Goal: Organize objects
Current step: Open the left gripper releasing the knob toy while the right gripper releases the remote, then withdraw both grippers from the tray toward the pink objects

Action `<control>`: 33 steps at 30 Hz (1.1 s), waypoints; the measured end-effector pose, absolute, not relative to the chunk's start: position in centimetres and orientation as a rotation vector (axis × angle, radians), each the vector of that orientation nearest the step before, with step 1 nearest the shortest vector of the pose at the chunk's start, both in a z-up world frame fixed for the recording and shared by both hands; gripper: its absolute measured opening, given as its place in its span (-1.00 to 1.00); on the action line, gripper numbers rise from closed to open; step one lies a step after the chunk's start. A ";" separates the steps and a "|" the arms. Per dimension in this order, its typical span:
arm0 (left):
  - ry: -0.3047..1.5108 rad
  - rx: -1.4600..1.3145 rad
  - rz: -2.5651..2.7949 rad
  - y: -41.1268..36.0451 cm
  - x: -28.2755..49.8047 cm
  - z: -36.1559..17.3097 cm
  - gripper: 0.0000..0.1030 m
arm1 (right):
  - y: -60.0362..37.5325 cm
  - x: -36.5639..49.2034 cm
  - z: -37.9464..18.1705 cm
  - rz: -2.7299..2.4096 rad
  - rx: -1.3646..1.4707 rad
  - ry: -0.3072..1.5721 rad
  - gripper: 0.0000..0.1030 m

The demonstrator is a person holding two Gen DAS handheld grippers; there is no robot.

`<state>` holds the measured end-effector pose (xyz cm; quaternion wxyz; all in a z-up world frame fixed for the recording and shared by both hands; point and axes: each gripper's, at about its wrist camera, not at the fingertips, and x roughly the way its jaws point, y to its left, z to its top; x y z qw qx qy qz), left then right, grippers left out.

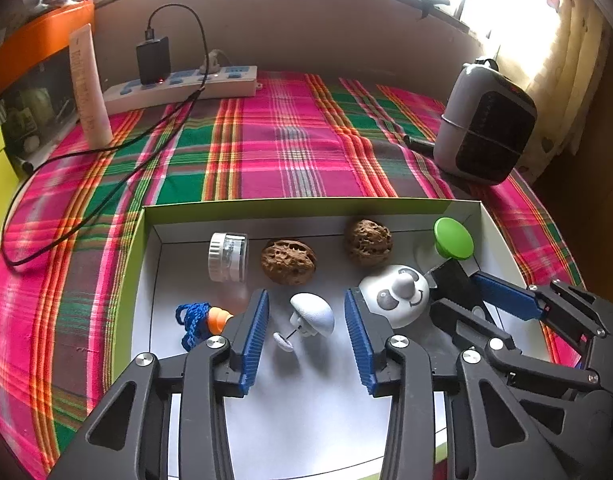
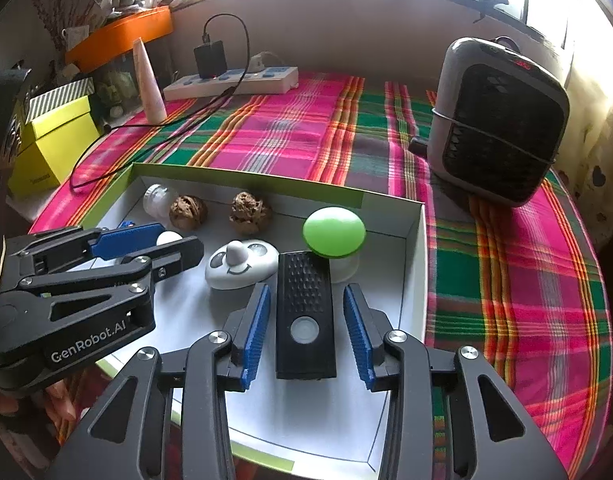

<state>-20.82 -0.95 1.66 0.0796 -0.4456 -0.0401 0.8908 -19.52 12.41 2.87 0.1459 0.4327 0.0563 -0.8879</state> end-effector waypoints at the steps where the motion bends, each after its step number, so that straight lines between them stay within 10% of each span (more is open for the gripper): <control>1: -0.120 -1.333 2.667 -1.0 -20.7 1.7 -0.25 | 12.5 -19.5 2.9 -2.560 1.245 0.162 -0.23; 33: -0.129 -1.200 2.769 -2.6 -14.2 5.3 -0.20 | 12.7 -13.8 5.7 -2.630 1.131 0.103 -0.10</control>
